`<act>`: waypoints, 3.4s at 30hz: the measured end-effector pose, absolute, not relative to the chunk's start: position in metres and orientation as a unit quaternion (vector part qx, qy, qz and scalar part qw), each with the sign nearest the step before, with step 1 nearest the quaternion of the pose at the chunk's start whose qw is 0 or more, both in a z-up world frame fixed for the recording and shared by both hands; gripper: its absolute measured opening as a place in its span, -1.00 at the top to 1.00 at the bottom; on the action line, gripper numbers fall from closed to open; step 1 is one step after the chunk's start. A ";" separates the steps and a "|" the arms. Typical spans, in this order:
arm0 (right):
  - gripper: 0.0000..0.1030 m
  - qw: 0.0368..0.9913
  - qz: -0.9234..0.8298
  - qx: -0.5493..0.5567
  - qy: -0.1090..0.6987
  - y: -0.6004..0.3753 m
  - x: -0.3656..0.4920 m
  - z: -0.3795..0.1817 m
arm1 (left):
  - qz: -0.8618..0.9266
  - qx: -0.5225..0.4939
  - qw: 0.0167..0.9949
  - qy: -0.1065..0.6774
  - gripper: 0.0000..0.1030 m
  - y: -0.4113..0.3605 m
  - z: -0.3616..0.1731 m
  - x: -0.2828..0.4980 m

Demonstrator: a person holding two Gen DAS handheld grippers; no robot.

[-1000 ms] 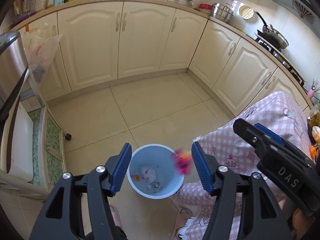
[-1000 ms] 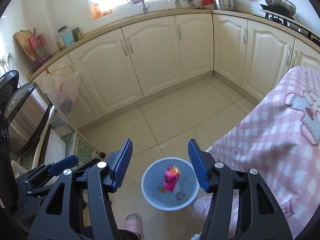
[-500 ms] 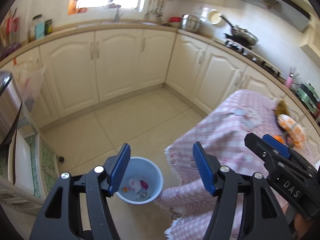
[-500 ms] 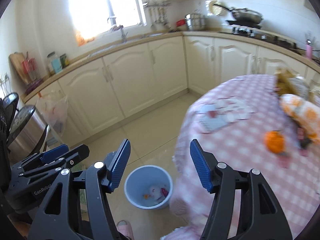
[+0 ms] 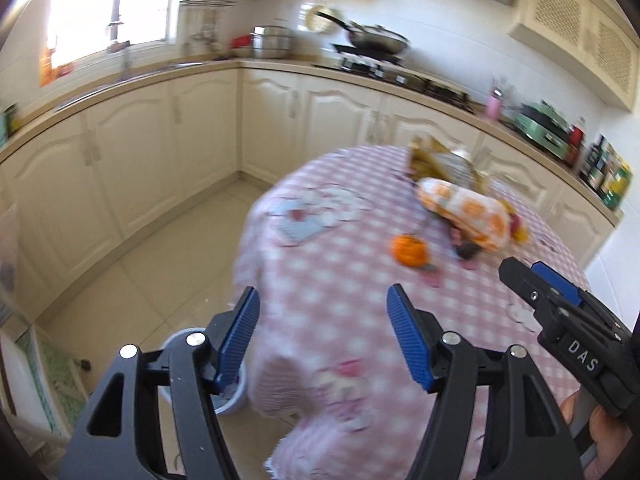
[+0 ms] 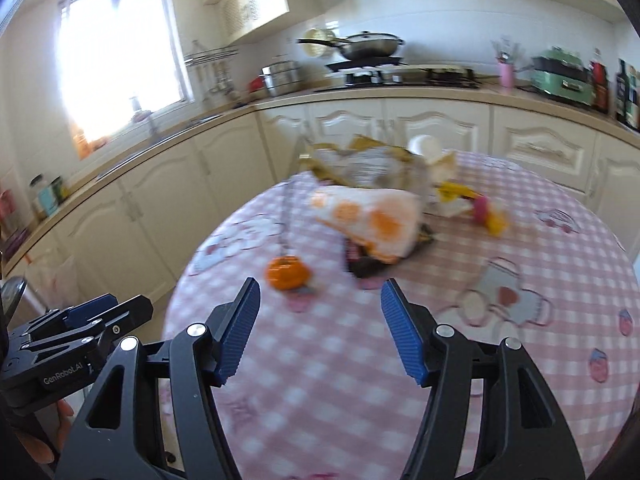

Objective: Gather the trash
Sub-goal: 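Grasp the dried flower stem with the left gripper while the right grasps the bread bag, then carry stem and bread bag over the blue bin and open both grippers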

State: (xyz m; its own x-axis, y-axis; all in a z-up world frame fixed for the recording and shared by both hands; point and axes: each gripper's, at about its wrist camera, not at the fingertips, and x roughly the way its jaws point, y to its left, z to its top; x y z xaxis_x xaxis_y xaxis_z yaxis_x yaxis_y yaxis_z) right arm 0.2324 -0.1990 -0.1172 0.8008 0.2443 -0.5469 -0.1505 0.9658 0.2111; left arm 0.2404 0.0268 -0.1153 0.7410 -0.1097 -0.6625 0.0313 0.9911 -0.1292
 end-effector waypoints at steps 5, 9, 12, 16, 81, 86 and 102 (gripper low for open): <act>-0.17 0.945 0.073 0.099 0.304 -0.240 0.240 -0.127 | -0.072 -0.040 0.923 0.377 -0.26 -0.014 -0.126 0.266; -0.17 0.941 0.069 0.117 0.310 -0.259 0.251 -0.132 | -0.082 -0.035 0.919 0.385 -0.26 -0.031 -0.135 0.283; -0.17 0.942 0.066 0.113 0.308 -0.262 0.259 -0.129 | -0.084 -0.036 0.916 0.391 -0.26 -0.039 -0.139 0.300; -0.24 0.942 0.066 0.114 0.308 -0.262 0.271 -0.128 | -0.087 -0.041 0.912 0.398 -0.26 -0.043 -0.144 0.325; 0.51 0.884 0.297 -0.021 0.361 0.024 0.251 -0.140 | 0.075 -0.167 0.909 0.374 0.92 0.210 -0.168 0.225; 0.51 0.867 0.310 -0.044 0.387 0.064 0.259 -0.168 | 0.107 -0.178 0.892 0.401 0.92 0.246 -0.202 0.226; 0.51 0.868 0.283 -0.070 0.402 0.109 0.293 -0.221 | 0.138 -0.170 0.878 0.425 0.33 0.291 -0.251 0.274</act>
